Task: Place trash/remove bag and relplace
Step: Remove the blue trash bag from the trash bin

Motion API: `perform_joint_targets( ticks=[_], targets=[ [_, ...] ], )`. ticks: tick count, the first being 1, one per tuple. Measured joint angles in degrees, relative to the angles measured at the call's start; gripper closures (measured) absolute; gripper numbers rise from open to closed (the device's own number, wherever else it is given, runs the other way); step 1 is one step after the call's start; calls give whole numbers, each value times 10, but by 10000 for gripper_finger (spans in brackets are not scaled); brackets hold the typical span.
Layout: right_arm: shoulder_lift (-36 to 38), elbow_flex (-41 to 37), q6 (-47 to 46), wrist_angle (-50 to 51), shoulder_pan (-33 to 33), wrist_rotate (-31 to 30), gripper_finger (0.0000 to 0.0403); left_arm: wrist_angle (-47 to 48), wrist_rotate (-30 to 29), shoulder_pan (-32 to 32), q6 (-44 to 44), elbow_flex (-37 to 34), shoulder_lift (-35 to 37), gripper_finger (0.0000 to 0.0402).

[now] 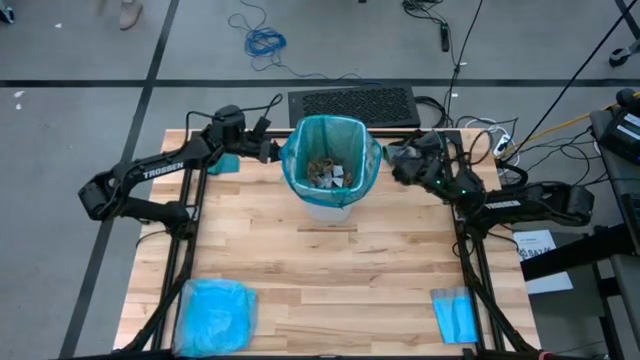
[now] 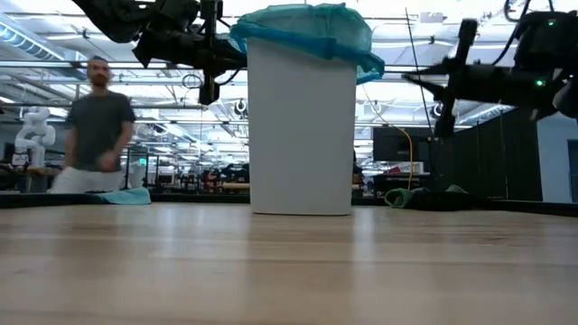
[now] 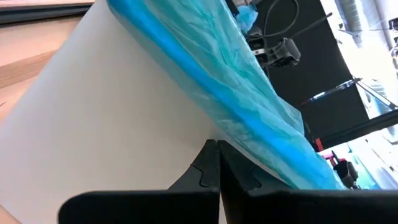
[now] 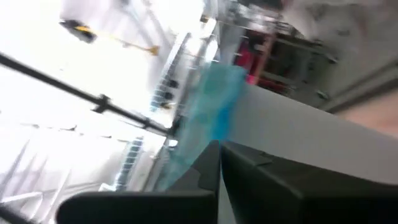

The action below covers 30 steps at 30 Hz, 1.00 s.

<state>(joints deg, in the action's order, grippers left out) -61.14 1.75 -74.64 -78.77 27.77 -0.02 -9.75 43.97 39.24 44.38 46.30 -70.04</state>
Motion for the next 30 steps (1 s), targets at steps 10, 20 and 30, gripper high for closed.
perform_joint_targets(
  ticks=[10, 20, 30],
  targets=[
    [-1, 62, 25, 102, 0, 17, 280, -2, 8, 0, 2, 0, 0, 402],
    [-2, 87, 18, 117, 23, 30, 237, -2, 18, 0, 1, 0, 0, 402],
    [-2, 116, 18, 74, 9, 49, 252, -2, 38, 0, 19, 0, 28, 402]
  ],
)
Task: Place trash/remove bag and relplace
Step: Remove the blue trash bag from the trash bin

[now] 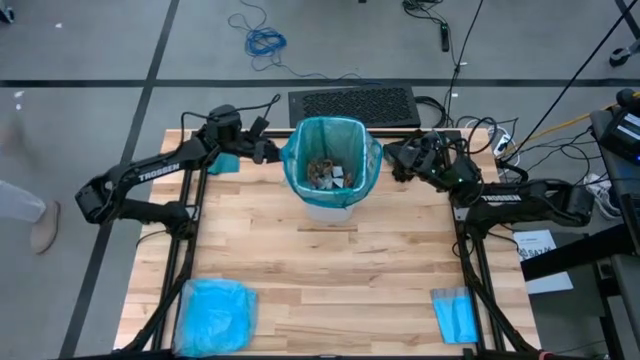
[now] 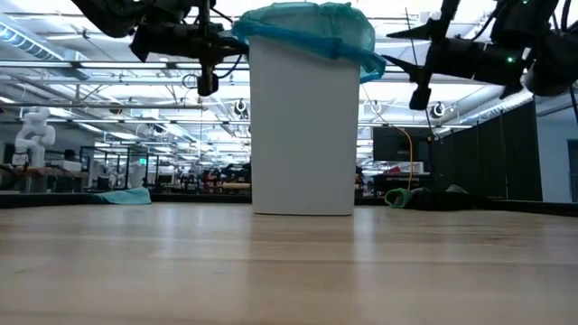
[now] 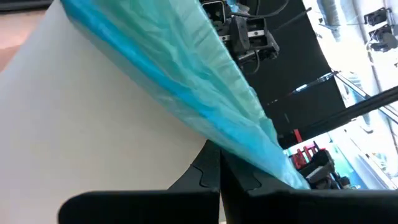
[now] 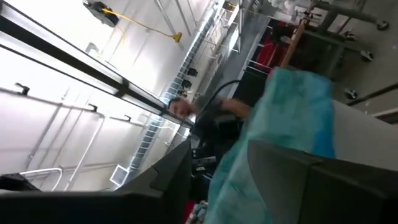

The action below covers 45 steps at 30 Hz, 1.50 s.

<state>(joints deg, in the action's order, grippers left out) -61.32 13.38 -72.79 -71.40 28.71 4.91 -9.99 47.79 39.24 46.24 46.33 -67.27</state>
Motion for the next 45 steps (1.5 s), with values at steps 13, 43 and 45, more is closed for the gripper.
perform_joint_targets(
  ticks=[13, 43, 45],
  targets=[
    [0, 42, 6, 54, 1, 25, 252, -48, 54, 0, 55, 1, 67, 402],
    [-152, 490, 299, 604, -75, 120, 316, -2, 4, -7, 28, 27, 85, 402],
    [-152, 490, 293, 595, -75, 120, 316, 87, -41, 4, -5, 27, 120, 402]
  ],
)
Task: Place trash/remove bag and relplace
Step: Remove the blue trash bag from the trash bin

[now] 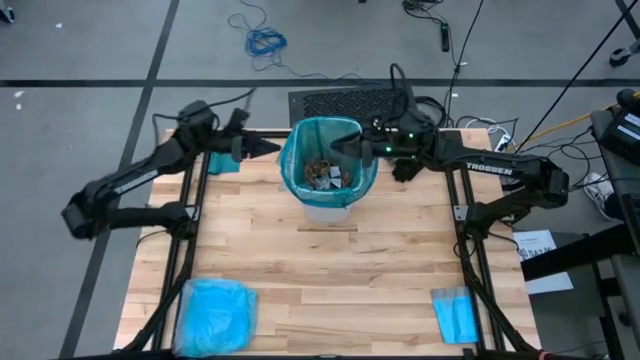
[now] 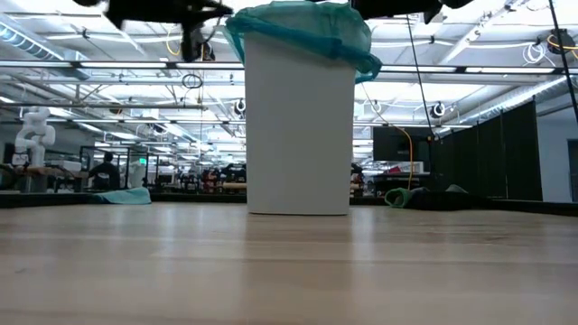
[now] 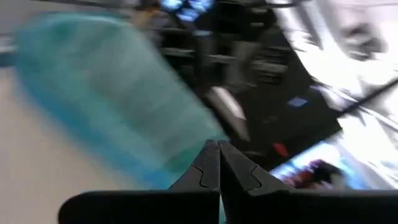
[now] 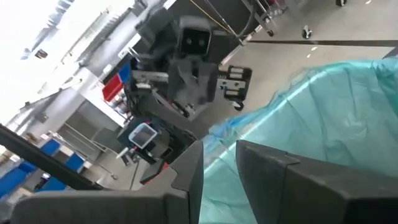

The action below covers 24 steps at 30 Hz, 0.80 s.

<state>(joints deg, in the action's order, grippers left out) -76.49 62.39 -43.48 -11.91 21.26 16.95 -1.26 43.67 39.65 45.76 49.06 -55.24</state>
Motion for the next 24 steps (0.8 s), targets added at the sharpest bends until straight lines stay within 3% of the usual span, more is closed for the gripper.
perform_joint_targets(
  ticks=[4, 10, 16, 19, 24],
  targets=[
    [0, 0, -21, -9, 0, 1, 316, 118, -65, 4, -31, 0, 56, 402],
    [-6, 14, -39, -7, 0, 2, 316, 196, -67, -23, -61, 0, 44, 402],
    [-61, 129, 18, 120, -9, 16, 316, 158, -63, -59, -67, 0, -16, 402],
    [-99, 184, 51, 201, -12, 15, 316, 97, -57, -70, -51, 0, -36, 402],
    [-129, 204, 57, 220, -11, 15, 316, -33, -30, -75, 11, 0, -34, 402]
  ],
)
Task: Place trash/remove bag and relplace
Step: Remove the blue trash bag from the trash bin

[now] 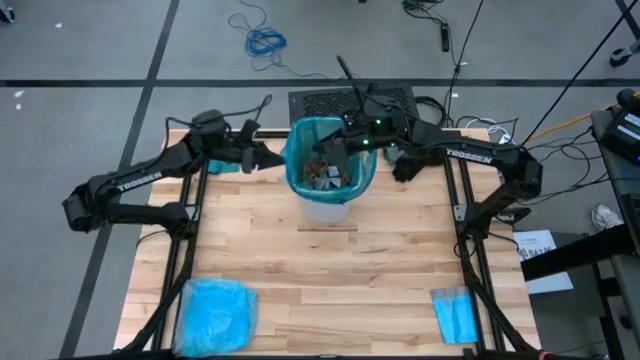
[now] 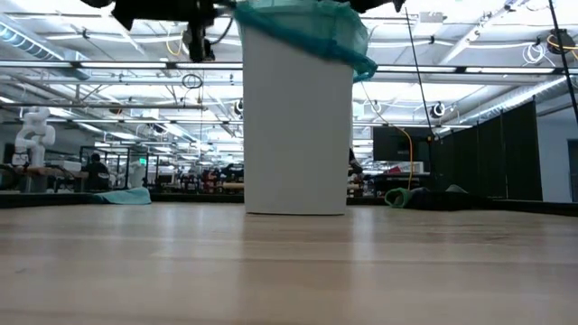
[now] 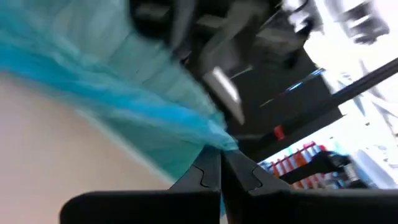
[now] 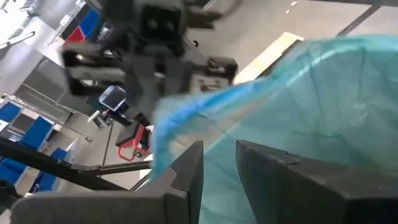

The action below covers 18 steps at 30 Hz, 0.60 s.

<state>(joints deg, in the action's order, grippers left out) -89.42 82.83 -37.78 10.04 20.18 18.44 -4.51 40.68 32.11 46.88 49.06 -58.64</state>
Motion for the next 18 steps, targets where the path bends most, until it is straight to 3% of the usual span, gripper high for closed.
perform_joint_targets(
  ticks=[14, 18],
  targets=[
    [-50, -1, -20, -25, -4, 43, 316, -40, 22, -3, 22, 7, -18, 401],
    [-41, -1, -20, -24, -4, 44, 316, -25, 13, -2, 7, 8, 12, 402]
  ],
)
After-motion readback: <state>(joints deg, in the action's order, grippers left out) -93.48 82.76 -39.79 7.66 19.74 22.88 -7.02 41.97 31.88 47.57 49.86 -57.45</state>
